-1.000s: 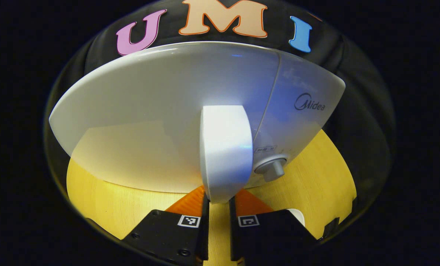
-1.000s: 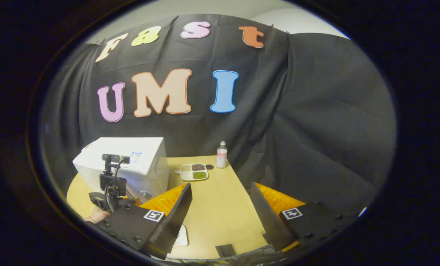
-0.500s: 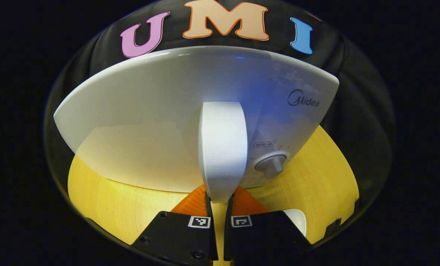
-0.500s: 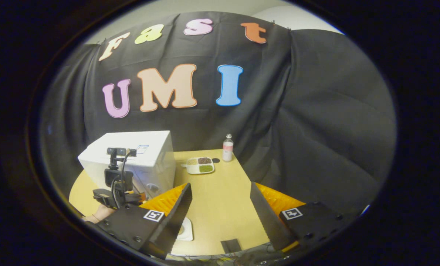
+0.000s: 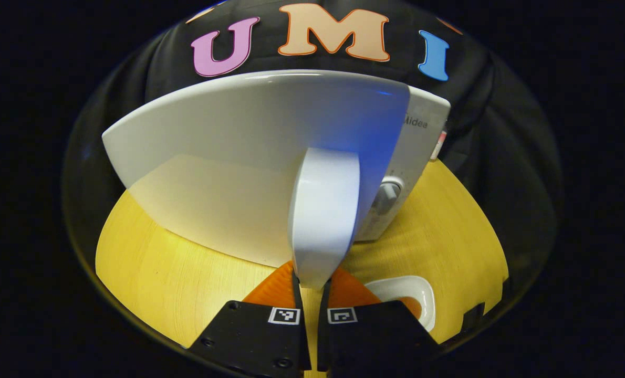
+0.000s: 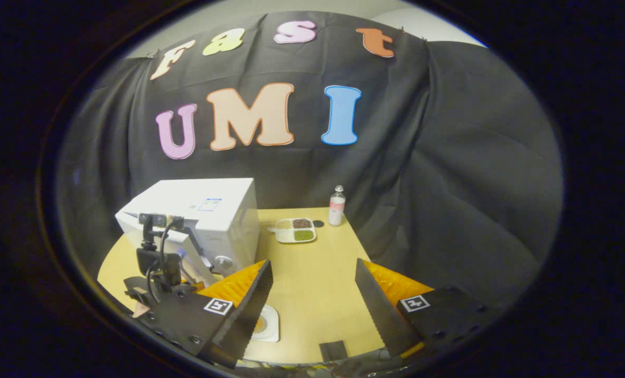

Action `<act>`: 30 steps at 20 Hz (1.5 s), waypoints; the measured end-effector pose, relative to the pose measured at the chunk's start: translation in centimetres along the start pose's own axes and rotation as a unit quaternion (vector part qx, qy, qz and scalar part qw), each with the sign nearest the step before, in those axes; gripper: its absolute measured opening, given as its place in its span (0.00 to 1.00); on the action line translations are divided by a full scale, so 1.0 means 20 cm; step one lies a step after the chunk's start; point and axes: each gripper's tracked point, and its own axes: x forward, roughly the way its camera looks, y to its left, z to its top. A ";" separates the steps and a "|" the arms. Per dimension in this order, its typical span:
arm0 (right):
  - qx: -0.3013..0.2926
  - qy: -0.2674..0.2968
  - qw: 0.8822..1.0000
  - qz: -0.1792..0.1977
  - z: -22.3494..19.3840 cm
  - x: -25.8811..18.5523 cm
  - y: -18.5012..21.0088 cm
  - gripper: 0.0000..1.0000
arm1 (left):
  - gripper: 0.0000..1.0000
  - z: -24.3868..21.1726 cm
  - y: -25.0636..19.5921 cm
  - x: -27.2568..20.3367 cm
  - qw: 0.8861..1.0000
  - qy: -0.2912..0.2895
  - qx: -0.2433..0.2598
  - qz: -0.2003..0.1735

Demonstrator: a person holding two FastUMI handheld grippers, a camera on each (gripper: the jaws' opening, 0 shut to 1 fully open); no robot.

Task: Open the microwave oven with the left hand, put the food in, and close the microwave oven.

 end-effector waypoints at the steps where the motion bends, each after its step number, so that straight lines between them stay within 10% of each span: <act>1: -0.005 0.002 1.000 0.008 0.00 0.01 0.02 0.99 | 0.06 -0.02 0.01 -0.02 1.000 0.003 0.002 -0.006; 12: -0.019 0.004 0.996 0.085 -0.06 0.05 0.25 0.99 | 0.31 -0.19 0.18 -0.24 1.000 0.000 -0.029 -0.004; 17: -0.025 0.002 0.995 0.098 -0.06 0.03 0.29 0.99 | 0.94 -0.24 0.37 -0.39 0.999 -0.016 -0.028 0.013; 30: -0.032 0.042 0.992 0.111 -0.29 0.04 0.42 0.99 | 0.96 -0.48 0.84 -0.80 0.989 -0.021 -0.111 0.096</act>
